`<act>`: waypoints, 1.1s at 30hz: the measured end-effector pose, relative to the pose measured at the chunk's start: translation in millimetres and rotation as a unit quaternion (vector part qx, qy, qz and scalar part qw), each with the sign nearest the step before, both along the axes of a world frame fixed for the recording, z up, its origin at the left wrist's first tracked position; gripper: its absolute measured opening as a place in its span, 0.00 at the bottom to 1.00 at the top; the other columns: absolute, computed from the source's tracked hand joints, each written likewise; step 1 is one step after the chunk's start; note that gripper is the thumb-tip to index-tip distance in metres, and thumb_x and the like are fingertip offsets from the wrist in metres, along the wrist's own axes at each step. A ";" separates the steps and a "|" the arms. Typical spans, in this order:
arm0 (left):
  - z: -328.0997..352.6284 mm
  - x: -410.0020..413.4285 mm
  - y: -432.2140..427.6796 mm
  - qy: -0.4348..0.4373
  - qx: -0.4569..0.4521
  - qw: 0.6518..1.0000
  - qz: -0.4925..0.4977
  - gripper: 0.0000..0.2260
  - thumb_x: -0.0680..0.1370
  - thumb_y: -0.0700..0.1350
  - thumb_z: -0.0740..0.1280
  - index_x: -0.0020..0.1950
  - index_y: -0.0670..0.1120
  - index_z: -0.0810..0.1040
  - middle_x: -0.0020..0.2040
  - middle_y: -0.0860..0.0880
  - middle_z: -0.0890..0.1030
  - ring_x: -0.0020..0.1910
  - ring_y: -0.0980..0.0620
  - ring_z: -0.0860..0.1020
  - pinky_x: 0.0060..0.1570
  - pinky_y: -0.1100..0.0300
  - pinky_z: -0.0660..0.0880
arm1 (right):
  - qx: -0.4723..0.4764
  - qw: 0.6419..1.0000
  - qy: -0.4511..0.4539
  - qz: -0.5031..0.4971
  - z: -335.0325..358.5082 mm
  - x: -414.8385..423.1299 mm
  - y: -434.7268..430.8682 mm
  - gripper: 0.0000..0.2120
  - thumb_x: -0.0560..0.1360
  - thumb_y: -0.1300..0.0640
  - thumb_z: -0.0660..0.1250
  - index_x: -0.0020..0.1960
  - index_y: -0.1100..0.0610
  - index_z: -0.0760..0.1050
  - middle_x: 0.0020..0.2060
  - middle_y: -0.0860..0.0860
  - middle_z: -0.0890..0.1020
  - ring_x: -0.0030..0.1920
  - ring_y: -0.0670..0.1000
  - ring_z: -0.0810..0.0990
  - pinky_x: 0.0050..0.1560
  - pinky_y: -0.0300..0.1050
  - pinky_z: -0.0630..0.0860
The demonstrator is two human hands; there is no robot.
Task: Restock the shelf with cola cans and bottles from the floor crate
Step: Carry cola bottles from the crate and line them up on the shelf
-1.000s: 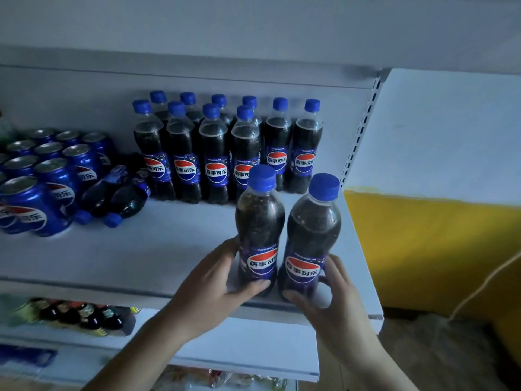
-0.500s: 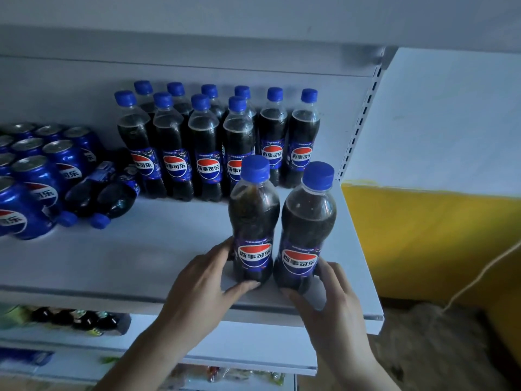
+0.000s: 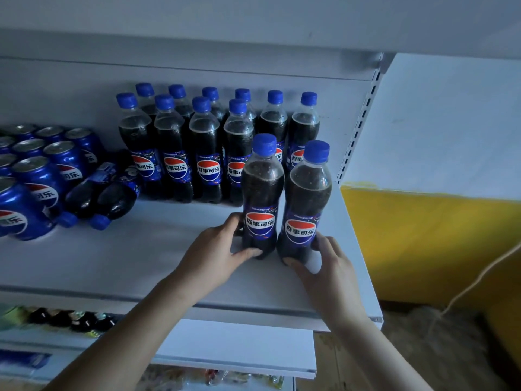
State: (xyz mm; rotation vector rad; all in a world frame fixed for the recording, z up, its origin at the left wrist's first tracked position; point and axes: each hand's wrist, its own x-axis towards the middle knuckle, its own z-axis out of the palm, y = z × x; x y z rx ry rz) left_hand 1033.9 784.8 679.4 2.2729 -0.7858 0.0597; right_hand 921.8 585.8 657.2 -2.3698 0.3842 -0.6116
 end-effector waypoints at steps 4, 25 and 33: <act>1.1 11.3 -10.8 -0.022 0.017 1.000 -0.006 0.29 0.74 0.56 0.76 0.69 0.47 0.71 0.59 0.47 0.84 0.55 0.42 0.81 0.51 0.50 0.78 | -0.026 1.000 0.013 -0.010 0.6 13.2 -7.5 0.27 0.71 0.47 0.78 0.66 0.53 0.76 0.56 0.50 0.82 0.56 0.55 0.81 0.48 0.47 0.75; 23.6 77.5 -59.6 -0.130 0.200 0.971 0.033 0.21 0.77 0.60 0.71 0.52 0.43 0.73 0.43 0.43 0.82 0.43 0.41 0.82 0.40 0.50 0.78 | -0.020 0.997 0.070 -0.004 9.5 89.5 -43.9 0.22 0.76 0.48 0.73 0.64 0.58 0.74 0.57 0.56 0.79 0.59 0.58 0.76 0.57 0.51 0.74; 20.7 91.0 -66.5 -0.107 0.208 0.972 0.025 0.20 0.77 0.60 0.71 0.42 0.42 0.75 0.37 0.45 0.80 0.39 0.42 0.80 0.39 0.50 0.77 | -0.024 0.996 0.081 0.000 7.7 104.3 -50.9 0.21 0.77 0.48 0.72 0.62 0.59 0.74 0.56 0.57 0.79 0.59 0.60 0.76 0.58 0.53 0.74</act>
